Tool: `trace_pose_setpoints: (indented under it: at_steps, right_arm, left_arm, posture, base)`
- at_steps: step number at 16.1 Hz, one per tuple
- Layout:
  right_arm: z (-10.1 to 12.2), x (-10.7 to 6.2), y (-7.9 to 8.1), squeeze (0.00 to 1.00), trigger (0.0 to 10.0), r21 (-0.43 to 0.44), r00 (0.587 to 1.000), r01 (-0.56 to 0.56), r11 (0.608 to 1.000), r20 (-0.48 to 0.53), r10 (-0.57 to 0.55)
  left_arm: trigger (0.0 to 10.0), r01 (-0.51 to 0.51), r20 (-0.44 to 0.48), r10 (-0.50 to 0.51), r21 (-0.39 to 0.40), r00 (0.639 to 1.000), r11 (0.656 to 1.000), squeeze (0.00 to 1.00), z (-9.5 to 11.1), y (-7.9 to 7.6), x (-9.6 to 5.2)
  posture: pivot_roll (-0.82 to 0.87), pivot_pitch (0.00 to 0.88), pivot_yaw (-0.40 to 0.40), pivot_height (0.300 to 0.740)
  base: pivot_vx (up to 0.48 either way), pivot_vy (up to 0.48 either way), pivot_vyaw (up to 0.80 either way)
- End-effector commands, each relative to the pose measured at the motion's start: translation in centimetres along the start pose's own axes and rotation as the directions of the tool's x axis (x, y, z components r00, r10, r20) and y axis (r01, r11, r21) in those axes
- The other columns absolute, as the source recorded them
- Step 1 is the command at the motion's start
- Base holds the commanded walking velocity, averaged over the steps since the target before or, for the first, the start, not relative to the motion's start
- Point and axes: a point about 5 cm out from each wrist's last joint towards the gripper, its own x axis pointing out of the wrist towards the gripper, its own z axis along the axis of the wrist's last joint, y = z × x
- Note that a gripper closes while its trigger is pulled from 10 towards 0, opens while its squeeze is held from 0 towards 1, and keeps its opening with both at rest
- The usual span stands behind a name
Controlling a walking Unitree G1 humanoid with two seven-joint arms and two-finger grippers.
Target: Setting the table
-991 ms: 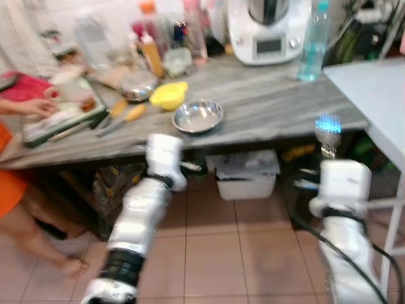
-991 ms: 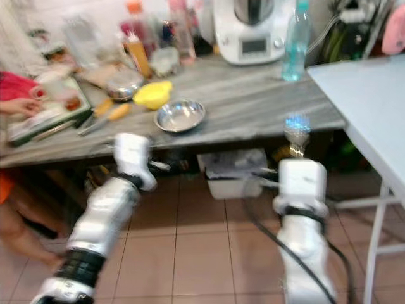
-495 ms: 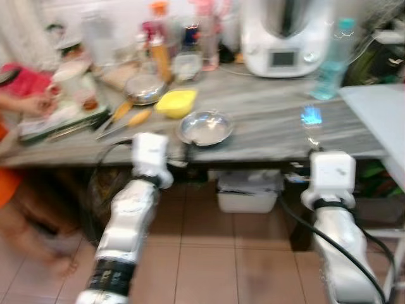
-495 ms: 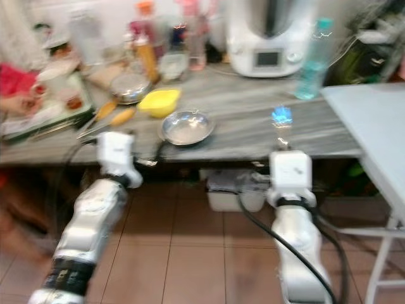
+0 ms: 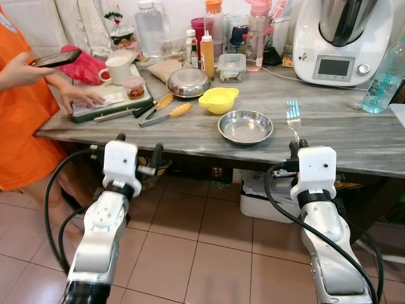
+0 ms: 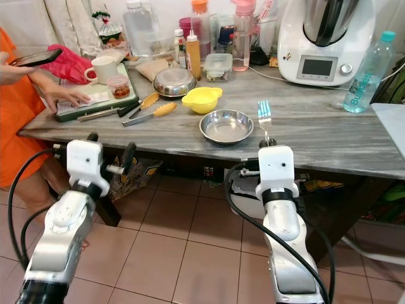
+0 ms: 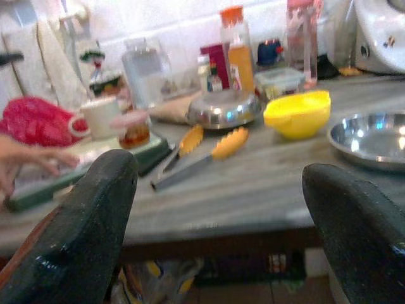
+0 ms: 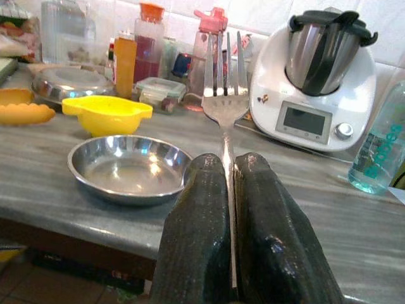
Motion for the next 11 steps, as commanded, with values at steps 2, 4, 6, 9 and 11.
trace_pose_setpoints:
  at_steps: [2,4,6,9,11]
  right_arm:
    - [-0.1,-0.1,0.3,0.00,10.0,0.008,1.000,-0.005,1.000,0.000,0.005]
    - [0.0,-0.1,0.1,0.00,10.0,0.012,1.000,0.017,1.000,0.002,-0.017]
    - [-0.3,-0.5,-0.6,0.00,10.0,0.008,0.998,0.057,0.998,-0.007,-0.057]
    - [-1.2,-1.1,-2.7,0.00,10.0,-0.020,0.992,0.125,0.992,-0.030,-0.125]
    - [-1.3,-1.0,-3.0,0.00,10.0,-0.024,0.991,0.126,0.992,-0.032,-0.127]
  left_arm:
    - [10.0,0.031,-0.004,-0.031,-0.001,1.000,1.000,0.00,0.3,-0.3,-0.4]
    - [10.0,0.082,0.004,-0.082,-0.015,0.997,0.997,0.00,0.7,-1.3,-0.4]
    - [10.0,0.089,-0.019,-0.090,-0.016,0.996,0.996,0.00,0.4,-1.1,-1.0]
    - [10.0,-0.027,-0.089,0.029,0.029,0.996,0.999,0.00,-1.0,2.0,-3.2]
    - [10.0,-0.055,-0.130,0.059,0.033,0.990,0.998,0.00,-1.8,2.7,-4.3]
  posture:
    - [-0.08,0.002,0.064,0.740]
    - [-0.09,0.005,0.082,0.740]
    - [-0.10,0.000,0.103,0.740]
    - [-0.08,0.000,0.094,0.740]
    - [-0.07,0.000,0.091,0.740]
  base:
    - [0.000,0.000,0.00]
    - [0.000,0.000,0.00]
    - [0.000,0.000,0.00]
    - [0.000,0.000,0.00]
    - [0.000,0.000,0.00]
